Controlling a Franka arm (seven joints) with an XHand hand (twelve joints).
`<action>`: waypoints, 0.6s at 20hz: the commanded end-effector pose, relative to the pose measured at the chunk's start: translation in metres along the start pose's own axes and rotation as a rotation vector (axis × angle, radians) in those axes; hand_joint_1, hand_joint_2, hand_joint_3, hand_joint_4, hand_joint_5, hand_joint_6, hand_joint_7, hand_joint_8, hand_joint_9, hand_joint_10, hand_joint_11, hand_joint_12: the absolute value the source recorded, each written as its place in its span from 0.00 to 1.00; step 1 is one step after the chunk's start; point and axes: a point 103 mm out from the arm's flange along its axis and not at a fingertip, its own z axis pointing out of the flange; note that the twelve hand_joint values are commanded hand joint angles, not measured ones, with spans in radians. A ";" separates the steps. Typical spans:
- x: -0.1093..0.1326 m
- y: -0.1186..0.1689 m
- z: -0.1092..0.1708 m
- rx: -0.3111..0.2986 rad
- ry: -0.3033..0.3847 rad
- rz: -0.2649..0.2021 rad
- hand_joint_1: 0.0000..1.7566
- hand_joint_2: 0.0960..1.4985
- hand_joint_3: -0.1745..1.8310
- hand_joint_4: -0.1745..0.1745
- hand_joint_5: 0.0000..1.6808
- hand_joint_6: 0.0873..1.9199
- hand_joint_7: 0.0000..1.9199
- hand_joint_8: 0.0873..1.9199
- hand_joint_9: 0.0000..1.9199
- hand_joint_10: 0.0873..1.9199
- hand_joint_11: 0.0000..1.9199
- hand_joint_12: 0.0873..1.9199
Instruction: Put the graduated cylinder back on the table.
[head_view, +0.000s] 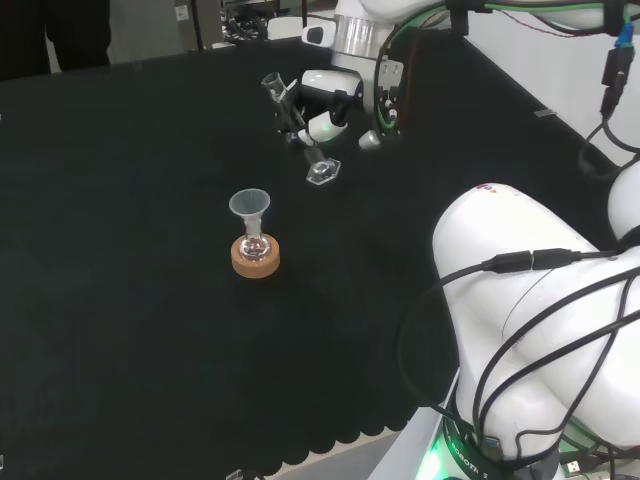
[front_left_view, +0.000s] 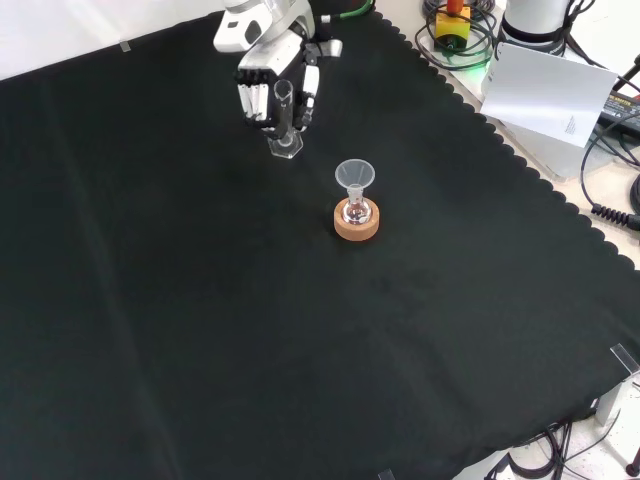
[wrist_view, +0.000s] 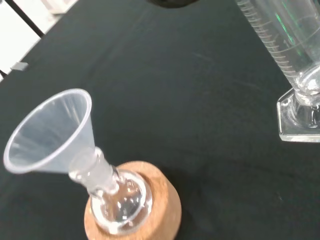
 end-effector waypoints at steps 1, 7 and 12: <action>-0.011 0.038 0.014 -0.059 0.096 -0.073 0.71 0.74 0.09 0.00 0.55 0.53 0.50 0.53 0.72 0.00 0.56 0.42; -0.021 0.061 0.029 -0.118 0.154 -0.101 0.71 0.74 0.09 0.00 0.55 0.53 0.50 0.53 0.72 0.00 0.55 0.42; -0.033 0.074 0.038 -0.147 0.187 -0.107 0.71 0.74 0.09 0.00 0.55 0.54 0.50 0.53 0.72 0.00 0.55 0.42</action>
